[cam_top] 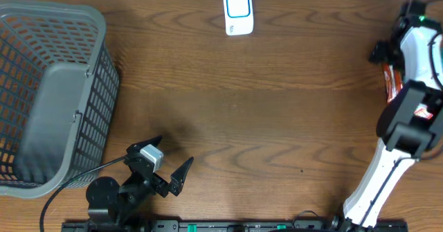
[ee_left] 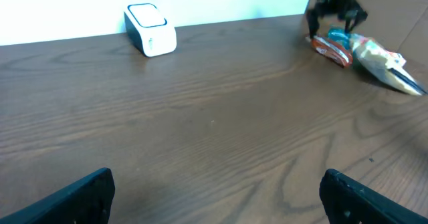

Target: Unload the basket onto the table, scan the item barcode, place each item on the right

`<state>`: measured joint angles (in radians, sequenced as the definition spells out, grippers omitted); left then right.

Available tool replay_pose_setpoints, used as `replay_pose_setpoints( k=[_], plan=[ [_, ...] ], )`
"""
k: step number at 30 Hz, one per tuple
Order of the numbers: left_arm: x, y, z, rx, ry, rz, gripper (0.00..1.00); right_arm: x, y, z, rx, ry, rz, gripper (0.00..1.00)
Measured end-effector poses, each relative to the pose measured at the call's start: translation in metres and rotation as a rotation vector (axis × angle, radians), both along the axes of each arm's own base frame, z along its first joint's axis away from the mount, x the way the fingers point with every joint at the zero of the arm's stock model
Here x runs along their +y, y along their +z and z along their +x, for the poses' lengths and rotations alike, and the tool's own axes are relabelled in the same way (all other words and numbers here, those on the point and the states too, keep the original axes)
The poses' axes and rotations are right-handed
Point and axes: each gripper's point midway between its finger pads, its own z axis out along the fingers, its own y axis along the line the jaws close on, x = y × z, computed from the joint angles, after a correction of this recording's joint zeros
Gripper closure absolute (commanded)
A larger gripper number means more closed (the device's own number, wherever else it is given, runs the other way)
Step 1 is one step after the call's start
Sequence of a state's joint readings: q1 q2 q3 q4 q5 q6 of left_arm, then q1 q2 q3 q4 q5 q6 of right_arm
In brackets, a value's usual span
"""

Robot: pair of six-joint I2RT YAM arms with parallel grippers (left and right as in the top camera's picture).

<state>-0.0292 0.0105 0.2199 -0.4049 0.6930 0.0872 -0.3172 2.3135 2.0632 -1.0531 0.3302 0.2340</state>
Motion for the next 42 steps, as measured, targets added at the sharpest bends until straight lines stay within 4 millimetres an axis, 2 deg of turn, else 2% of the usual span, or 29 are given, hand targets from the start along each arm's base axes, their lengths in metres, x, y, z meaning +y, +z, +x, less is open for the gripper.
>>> replay_pose_setpoints(
  k=[4, 5, 6, 7, 10, 12, 15, 20, 24, 29, 33, 37, 42],
  plan=[
    [0.000, 0.000, 0.000, 0.000, 0.001, 0.000, 0.02, 0.040, 0.106, 0.015, -0.266, 0.102, 0.070, 0.01],
    [0.000, 0.000, 0.000, 0.000, 0.001, 0.001, 0.02, 0.051, 0.136, 0.015, -0.337, 0.131, 0.089, 0.01],
    [0.000, 0.000, 0.000, -0.001, 0.000, 0.000, 0.02, 0.065, 0.174, 0.009, -0.428, 0.169, 0.114, 0.01],
    [0.000, 0.000, 0.000, -0.001, 0.000, 0.000, 0.02, 0.075, 0.202, 0.002, -0.489, 0.197, 0.130, 0.01],
    [0.000, 0.000, 0.000, 0.000, 0.000, 0.000, 0.02, 0.105, 0.274, -0.032, -0.642, 0.278, 0.182, 0.01],
    [0.000, 0.000, 0.000, -0.001, 0.001, 0.000, 0.02, 0.123, 0.308, -0.061, -0.706, 0.321, 0.209, 0.01],
    [0.000, 0.000, 0.000, -0.001, 0.000, 0.000, 0.02, 0.147, 0.345, -0.110, -0.768, 0.367, 0.231, 0.01],
    [0.000, 0.000, 0.000, -0.001, 0.000, 0.000, 0.02, 0.176, 0.399, -0.185, -0.915, 0.431, 0.194, 0.01],
    [0.000, 0.000, 0.000, -0.001, 0.000, 0.000, 0.02, 0.193, 0.433, -0.236, -1.040, 0.474, 0.139, 0.01],
    [0.000, 0.000, 0.000, -0.001, 0.000, 0.000, 0.02, 0.214, 0.463, -0.305, -1.191, 0.522, 0.062, 0.01],
    [0.000, 0.000, 0.000, 0.000, 0.000, 0.000, 0.02, 0.228, 0.475, -0.354, -1.285, 0.551, 0.010, 0.01],
    [0.000, 0.000, 0.000, -0.001, 0.000, 0.000, 0.02, 0.240, 0.469, -0.393, -1.318, 0.566, -0.015, 0.01],
    [0.000, 0.000, 0.000, -0.001, 0.000, 0.000, 0.02, 0.248, 0.458, -0.422, -1.327, 0.600, -0.046, 0.01]
  ],
)
